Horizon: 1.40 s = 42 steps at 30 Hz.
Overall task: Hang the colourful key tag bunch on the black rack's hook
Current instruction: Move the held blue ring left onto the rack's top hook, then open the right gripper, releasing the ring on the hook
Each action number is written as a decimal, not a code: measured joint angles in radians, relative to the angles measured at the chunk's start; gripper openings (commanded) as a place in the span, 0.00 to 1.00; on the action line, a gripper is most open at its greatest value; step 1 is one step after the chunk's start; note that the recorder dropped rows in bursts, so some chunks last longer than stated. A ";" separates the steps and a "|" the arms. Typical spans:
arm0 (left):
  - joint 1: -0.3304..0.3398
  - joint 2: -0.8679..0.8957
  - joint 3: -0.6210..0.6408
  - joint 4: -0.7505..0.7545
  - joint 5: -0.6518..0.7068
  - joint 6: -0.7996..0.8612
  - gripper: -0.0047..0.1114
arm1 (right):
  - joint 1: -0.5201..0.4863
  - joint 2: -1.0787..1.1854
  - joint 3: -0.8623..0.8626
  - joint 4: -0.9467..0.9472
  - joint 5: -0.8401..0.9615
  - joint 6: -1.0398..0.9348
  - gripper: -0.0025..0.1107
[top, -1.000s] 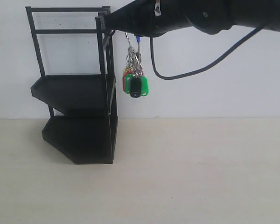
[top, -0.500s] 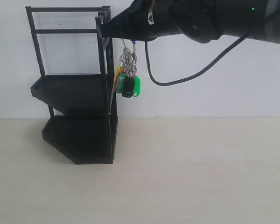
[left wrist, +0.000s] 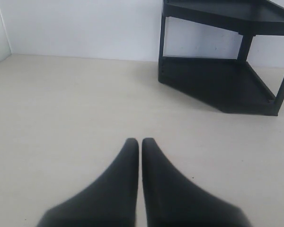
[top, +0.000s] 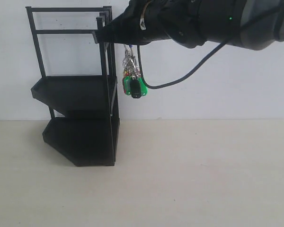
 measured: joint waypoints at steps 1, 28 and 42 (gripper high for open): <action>0.000 0.000 0.000 0.000 0.000 0.000 0.08 | 0.000 0.010 -0.015 0.000 0.005 0.000 0.02; 0.000 0.000 0.000 0.000 0.000 0.000 0.08 | 0.042 0.030 -0.062 0.014 0.067 -0.007 0.36; 0.000 0.000 0.000 0.000 0.000 0.000 0.08 | 0.043 -0.058 -0.065 0.019 0.363 -0.020 0.02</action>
